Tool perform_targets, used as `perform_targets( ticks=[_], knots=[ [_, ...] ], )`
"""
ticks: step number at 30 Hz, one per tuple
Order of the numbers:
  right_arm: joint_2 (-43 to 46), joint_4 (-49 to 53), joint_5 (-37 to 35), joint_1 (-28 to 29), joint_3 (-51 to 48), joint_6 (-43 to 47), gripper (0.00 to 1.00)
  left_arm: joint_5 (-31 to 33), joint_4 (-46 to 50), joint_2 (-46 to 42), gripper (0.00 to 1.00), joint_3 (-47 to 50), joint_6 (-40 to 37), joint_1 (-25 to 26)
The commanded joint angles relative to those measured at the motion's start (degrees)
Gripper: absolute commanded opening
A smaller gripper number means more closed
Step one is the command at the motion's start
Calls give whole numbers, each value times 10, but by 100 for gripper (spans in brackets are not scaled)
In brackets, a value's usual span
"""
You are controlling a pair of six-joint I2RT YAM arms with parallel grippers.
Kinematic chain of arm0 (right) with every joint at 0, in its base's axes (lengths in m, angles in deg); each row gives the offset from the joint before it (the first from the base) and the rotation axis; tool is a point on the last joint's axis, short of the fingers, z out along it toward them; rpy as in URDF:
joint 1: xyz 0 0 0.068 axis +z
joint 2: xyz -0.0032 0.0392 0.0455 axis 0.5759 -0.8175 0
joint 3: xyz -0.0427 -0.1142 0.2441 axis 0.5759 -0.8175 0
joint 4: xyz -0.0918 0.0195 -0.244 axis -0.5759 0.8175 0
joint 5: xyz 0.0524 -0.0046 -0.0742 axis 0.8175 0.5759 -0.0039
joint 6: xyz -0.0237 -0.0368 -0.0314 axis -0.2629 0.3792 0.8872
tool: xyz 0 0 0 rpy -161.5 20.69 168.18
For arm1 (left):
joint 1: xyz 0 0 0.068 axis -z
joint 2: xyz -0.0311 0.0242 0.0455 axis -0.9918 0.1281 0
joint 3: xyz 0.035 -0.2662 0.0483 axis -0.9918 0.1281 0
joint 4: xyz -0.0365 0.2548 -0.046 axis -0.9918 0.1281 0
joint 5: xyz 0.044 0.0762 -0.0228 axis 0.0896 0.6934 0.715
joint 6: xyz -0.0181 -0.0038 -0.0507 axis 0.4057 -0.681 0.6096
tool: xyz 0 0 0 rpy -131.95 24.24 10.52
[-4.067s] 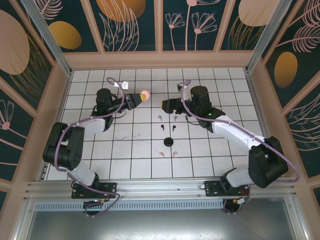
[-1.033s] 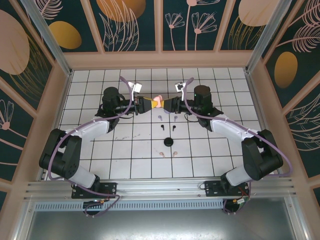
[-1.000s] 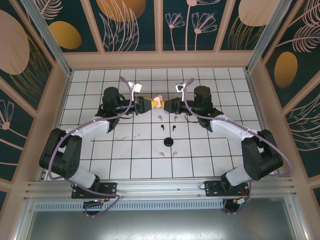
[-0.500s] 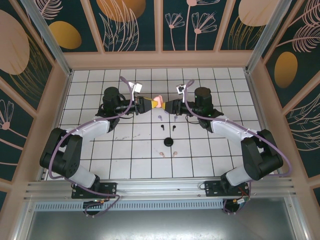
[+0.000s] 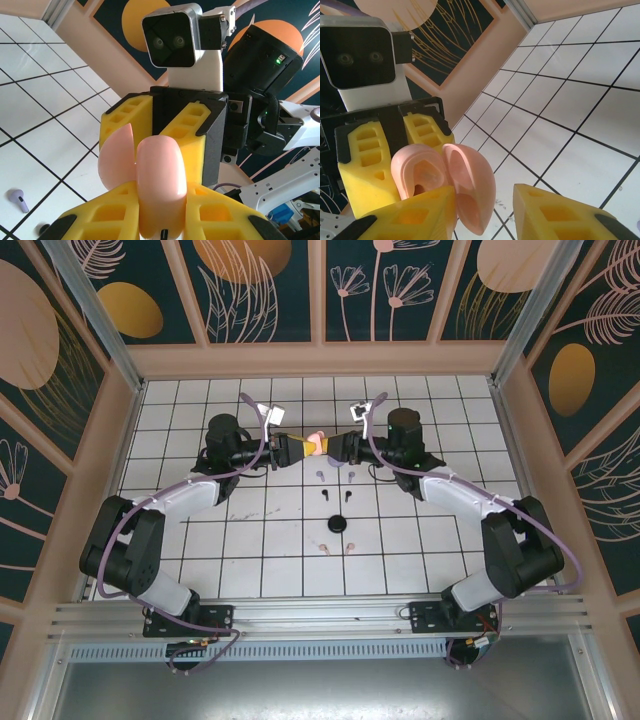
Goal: Insert the wireless bluetooth earbuds into the charging case
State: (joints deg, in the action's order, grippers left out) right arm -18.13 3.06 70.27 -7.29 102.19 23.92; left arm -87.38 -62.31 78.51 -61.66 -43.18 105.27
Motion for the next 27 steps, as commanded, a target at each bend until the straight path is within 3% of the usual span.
perform_targets(
  ticks=[1,14,27],
  knots=[
    [-5,-15,13,6,13,0,37,-2,-18,1,0,-14,-5,4],
    [14,-19,-2,5,-24,2,30,-1,-16,2,0,-19,-6,4],
    [-10,-17,4,9,22,-4,30,-6,-16,2,0,-15,-4,8]
  ],
)
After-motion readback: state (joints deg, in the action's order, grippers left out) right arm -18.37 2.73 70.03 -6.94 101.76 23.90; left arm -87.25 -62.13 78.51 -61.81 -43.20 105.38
